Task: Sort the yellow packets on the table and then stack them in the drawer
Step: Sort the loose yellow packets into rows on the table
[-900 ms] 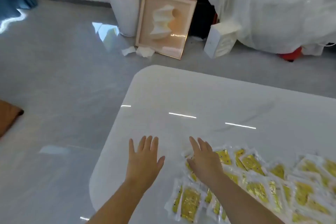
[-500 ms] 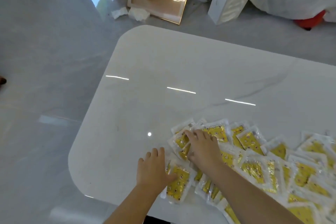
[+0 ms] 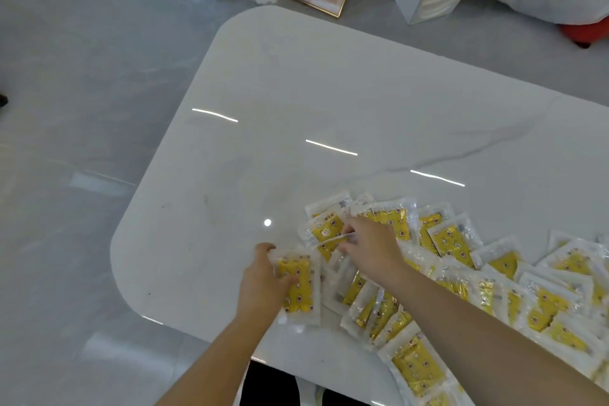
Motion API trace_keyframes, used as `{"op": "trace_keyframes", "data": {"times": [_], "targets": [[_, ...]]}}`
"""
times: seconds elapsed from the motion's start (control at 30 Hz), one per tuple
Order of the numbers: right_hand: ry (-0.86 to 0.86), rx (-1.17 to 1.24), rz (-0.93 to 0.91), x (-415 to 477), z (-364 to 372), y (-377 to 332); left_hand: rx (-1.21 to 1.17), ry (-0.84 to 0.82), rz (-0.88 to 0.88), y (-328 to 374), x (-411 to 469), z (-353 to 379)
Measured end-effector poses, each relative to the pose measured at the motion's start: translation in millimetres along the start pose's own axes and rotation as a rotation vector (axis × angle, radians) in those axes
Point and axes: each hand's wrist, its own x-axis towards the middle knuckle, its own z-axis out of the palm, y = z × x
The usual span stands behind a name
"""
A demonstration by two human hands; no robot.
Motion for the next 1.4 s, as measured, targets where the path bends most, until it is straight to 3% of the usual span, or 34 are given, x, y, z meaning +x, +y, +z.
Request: {"op": "trace_keyframes", "data": {"times": [0.23,0.47,0.7,0.83,0.97,1.07,1.17,1.3,1.4], "targets": [[0.043,0.437,0.007,-3,-11,-2,-0.06,0.164,0.051,-7,6,-26],[0.137,0.697,0.117,7,-23,-12,-0.142,0.217,0.085,-12,2,-38],[0.227,1.07,0.27,7,-36,-22,-0.379,0.244,-0.026,-23,10,-58],[0.201,1.257,0.347,0,-30,-41,-0.456,0.225,-0.128,-35,9,-75],[0.057,1.447,0.462,-6,-6,-64,-0.505,0.172,-0.16,-50,8,-92],[-0.061,1.461,0.501,-12,22,-74,-0.453,0.155,-0.17,-59,13,-103],[-0.014,1.436,0.566,-15,43,-79,-0.353,0.14,-0.177,-65,20,-111],[0.214,0.858,0.631,-27,63,-85,-0.235,0.129,-0.161,-71,31,-117],[0.214,0.757,0.687,-40,81,-103,-0.189,0.119,-0.138,-72,39,-118]]}}
